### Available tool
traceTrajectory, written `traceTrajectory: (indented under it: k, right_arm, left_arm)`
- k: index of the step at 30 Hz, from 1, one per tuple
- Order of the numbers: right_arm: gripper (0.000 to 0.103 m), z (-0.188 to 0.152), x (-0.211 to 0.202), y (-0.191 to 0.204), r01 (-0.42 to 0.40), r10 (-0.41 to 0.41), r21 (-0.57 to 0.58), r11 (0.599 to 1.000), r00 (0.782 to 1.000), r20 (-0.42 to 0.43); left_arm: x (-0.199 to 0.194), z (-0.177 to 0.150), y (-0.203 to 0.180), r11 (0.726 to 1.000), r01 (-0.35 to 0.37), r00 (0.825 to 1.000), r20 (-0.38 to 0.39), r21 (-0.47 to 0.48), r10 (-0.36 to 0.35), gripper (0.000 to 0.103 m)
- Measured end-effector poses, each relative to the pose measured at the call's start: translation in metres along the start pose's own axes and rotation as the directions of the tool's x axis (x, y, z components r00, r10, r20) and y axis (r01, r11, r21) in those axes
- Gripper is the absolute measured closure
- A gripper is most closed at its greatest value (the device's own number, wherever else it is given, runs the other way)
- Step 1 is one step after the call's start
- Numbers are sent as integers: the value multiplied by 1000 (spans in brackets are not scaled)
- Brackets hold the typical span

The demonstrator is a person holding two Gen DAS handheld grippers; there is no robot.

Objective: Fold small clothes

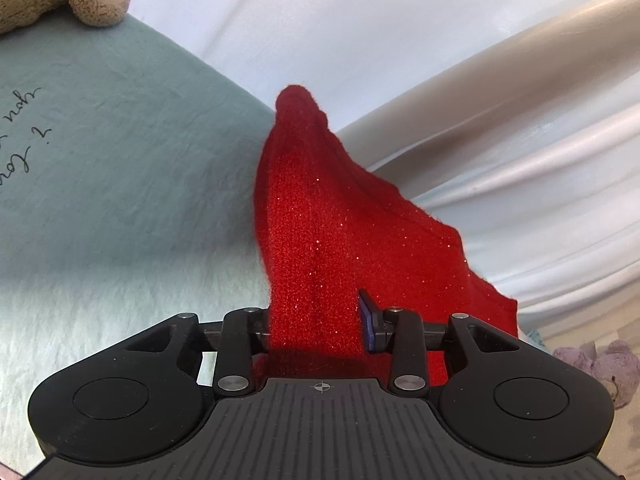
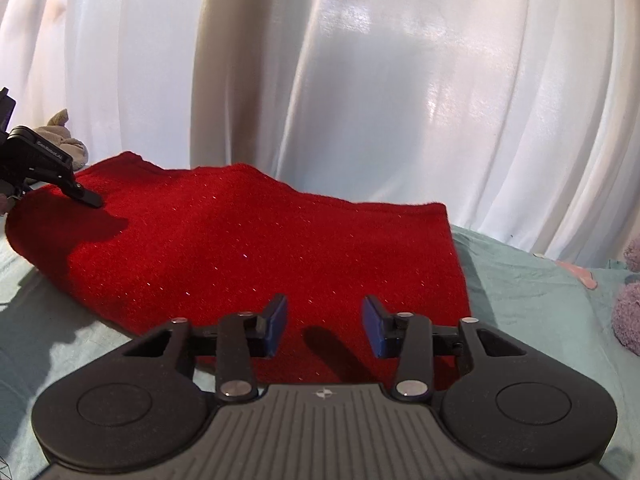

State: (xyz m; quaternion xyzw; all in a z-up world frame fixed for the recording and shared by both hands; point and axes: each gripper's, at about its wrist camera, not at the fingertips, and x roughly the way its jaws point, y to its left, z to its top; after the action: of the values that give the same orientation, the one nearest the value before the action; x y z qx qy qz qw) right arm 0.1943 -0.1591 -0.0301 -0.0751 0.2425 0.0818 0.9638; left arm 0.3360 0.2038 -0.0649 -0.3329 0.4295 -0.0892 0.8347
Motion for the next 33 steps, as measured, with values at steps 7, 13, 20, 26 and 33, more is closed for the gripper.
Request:
traceTrajectory:
  k: [7,13,20,26,33]
  right_arm:
    - [96,16,23,55,-101,113,-134,986,990,82]
    - [100,-14,60,83,-67,77,-305,950,997,23]
    - [100,8,42,32,-171,171,-5,985,985,-39]
    - [96,6,8,-39,-108,106,240,965,994,20]
    - [96,-10,-12,-100,-21,19,404,914,1000,10]
  left_arm:
    - [-14,3,-20,1000,-3,1000,25,1,3,67]
    - [-25,3,-50,1000,-17,999,45,26,16,67]
    - [-38,-4,-117,991,-24,998,69,135,15,67]
    - [-14,-34,-194,961,-14,999,37,275,4,67]
    - [61,-95,-236,919,-39,997,-47,393,62,66]
